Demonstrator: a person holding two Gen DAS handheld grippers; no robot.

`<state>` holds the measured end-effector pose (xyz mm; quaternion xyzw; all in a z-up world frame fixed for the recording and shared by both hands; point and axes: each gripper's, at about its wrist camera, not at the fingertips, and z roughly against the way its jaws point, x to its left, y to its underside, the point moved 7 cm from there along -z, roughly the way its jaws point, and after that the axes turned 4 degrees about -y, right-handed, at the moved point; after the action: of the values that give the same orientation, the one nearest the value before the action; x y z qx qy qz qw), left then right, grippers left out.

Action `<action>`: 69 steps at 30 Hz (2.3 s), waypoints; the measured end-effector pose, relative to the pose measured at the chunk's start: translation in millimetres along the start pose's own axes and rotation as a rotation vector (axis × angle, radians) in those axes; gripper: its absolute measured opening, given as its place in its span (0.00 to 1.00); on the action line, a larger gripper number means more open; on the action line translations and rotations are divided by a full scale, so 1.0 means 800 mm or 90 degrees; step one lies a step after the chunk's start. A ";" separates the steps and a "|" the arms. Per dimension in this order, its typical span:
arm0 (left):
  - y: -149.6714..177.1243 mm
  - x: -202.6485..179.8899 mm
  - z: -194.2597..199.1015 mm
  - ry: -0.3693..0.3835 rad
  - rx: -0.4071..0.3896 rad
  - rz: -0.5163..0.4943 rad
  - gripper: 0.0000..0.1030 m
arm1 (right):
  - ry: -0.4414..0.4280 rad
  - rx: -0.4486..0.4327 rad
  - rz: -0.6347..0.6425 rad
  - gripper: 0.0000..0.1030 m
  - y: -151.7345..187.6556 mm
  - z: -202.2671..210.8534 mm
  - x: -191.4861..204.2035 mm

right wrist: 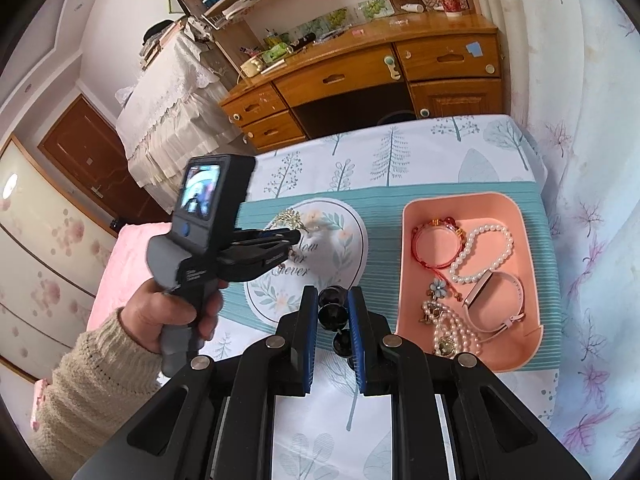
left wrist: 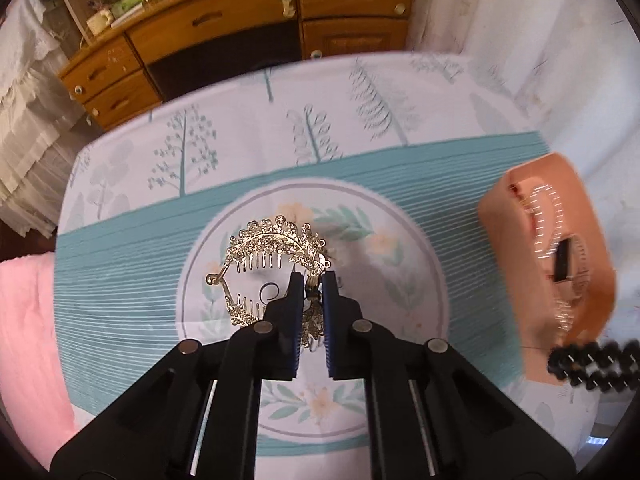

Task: Organize jewelry
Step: 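Carry the hair clip and black bracelet into the pink box and release both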

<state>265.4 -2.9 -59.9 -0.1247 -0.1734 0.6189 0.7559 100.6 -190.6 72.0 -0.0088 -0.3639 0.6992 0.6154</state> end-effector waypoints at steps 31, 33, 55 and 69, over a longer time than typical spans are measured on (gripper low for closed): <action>-0.034 -0.250 0.132 0.135 -0.116 -0.152 0.07 | 0.105 -0.001 -0.121 0.17 0.018 -0.017 -0.165; -0.037 -0.253 0.113 0.131 -0.103 -0.146 0.07 | 0.094 0.000 -0.125 0.20 0.021 -0.021 -0.171; -0.054 -0.253 0.019 0.096 -0.059 -0.130 0.08 | 0.106 -0.016 -0.141 0.21 0.038 -0.015 -0.183; -0.042 -0.141 0.071 0.061 -0.097 -0.101 0.35 | 0.090 0.004 -0.078 0.21 0.042 -0.027 -0.118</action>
<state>252.4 -121.4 -6.8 -0.1970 -0.1930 0.5353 0.7984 104.8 -261.1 -2.7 -0.0341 -0.3170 0.6590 0.6812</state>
